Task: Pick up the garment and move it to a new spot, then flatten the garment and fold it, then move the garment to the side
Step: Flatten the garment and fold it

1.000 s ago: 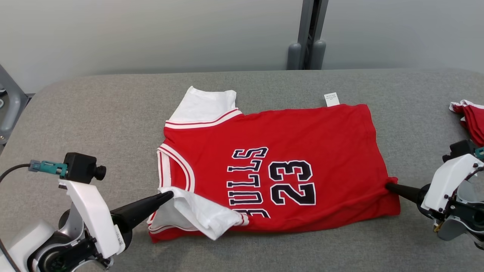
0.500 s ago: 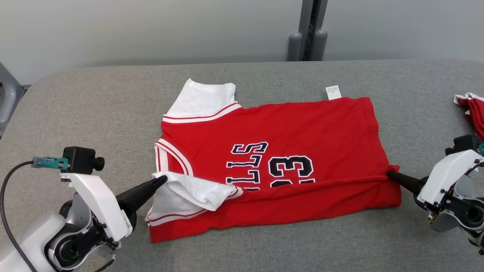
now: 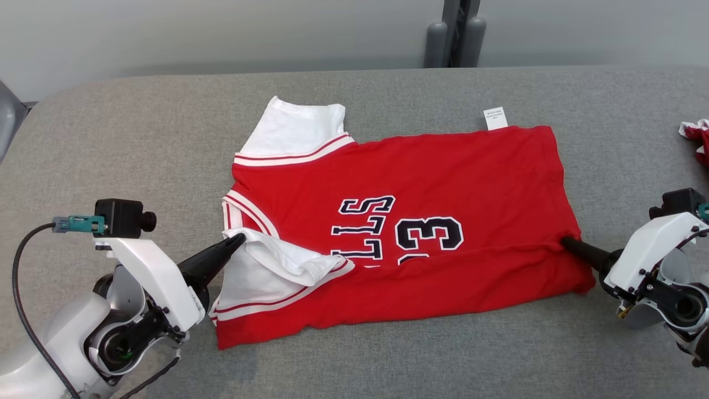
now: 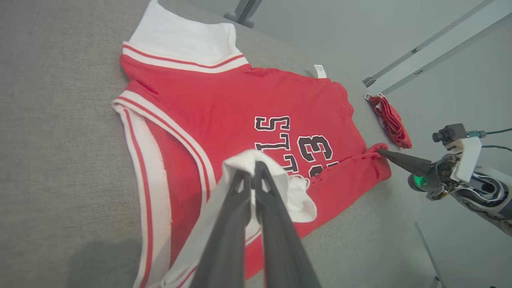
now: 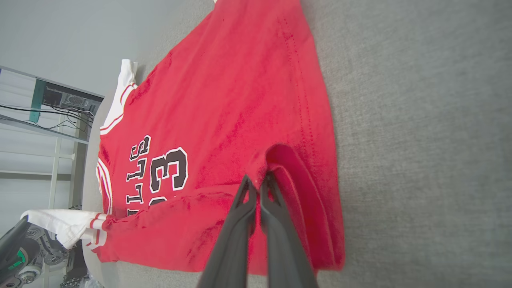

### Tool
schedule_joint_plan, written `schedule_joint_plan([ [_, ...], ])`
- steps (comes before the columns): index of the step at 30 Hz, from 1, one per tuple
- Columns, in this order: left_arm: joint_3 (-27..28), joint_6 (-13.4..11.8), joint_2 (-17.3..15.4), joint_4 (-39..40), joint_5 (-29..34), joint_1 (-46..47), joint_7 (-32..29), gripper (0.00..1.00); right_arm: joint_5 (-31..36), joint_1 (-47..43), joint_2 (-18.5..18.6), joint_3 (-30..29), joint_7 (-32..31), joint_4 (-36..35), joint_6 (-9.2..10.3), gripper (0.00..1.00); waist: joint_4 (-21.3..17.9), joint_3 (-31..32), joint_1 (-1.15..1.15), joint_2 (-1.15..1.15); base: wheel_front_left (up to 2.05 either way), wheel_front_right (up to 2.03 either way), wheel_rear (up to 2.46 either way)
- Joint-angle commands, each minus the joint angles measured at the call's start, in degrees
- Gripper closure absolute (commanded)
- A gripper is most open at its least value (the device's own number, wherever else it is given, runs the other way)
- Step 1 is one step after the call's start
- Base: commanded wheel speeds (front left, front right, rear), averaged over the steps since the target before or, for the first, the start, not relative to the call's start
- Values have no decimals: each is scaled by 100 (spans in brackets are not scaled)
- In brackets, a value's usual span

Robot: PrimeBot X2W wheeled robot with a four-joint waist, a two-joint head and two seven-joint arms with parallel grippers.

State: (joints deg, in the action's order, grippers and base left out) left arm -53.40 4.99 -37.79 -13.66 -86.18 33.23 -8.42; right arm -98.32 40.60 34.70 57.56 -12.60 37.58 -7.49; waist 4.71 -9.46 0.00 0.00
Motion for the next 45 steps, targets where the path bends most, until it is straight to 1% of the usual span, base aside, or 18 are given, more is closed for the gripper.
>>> schedule_joint_plan([
  [1,0,11,42,-84,54,108,31,100,48,93,-7,-88,111,-11,0,39,15,-62,0,0,0,0,0],
  [2,3,9,66,-128,70,139,48,100,47,96,-16,-115,145,3,0,0,19,-85,0,0,0,0,0],
  [3,10,-16,93,-175,95,165,68,93,56,89,-30,-129,179,19,0,0,23,-102,0,0,0,0,0],
  [4,27,-57,127,-237,116,185,112,60,65,87,-40,-141,206,29,0,0,27,-117,0,0,0,0,0],
  [5,27,-57,127,-237,116,185,112,60,65,87,-40,-141,206,29,0,0,27,-117,0,0,0,0,0],
  [6,44,-102,163,-303,140,202,159,15,77,93,-40,-166,249,44,0,0,31,-132,0,0,0,0,0],
  [7,49,-145,207,-364,126,209,182,0,103,97,-42,-182,282,63,0,0,34,-142,0,0,0,0,0],
  [15,224,-514,487,-882,223,256,666,0,285,2,-42,-272,681,120,0,0,51,-89,0,0,0,0,0],
  [18,322,-611,584,-1013,325,193,1054,0,471,-43,-13,-339,1118,-28,0,0,48,-10,0,0,0,0,0],
  [24,567,-747,731,-1056,604,-129,2109,0,1092,-323,58,-424,2442,-351,0,0,45,211,0,0,0,0,0],
  [27,817,-891,840,-1001,936,-430,2329,0,1239,-560,18,-663,2730,-443,0,0,38,357,0,0,0,0,0],
  [29,1234,-992,980,-871,1292,-637,2360,0,1482,-724,-10,-958,2784,-477,0,0,40,440,0,0,0,0,0],
  [31,1746,-1113,1179,-691,1806,-1015,2359,0,2003,-885,-67,-1493,2786,-508,0,0,29,507,0,0,0,0,0],
  [33,2146,-1202,1417,-513,2382,-1438,2357,0,2635,-1211,-263,-2101,2783,-598,0,0,14,574,0,0,0,0,0],
  [36,2559,-1251,1747,-363,3083,-1932,2359,0,3693,-1671,-543,-2928,2786,-843,0,0,-4,664,0,0,0,0,0],
  [38,2732,-1207,1987,-366,3451,-2227,2359,0,4384,-2009,-780,-3390,2787,-1045,0,0,-10,711,0,0,0,0,0],
  [42,2958,-1148,2373,-579,3995,-2620,2360,0,5409,-2626,-1283,-4058,2787,-1440,0,0,-24,783,0,0,0,0,0],
  [45,3133,-1119,2657,-842,4203,-2808,2360,0,5860,-2976,-1587,-4331,2787,-1595,0,0,-43,829,0,0,0,0,0],
])
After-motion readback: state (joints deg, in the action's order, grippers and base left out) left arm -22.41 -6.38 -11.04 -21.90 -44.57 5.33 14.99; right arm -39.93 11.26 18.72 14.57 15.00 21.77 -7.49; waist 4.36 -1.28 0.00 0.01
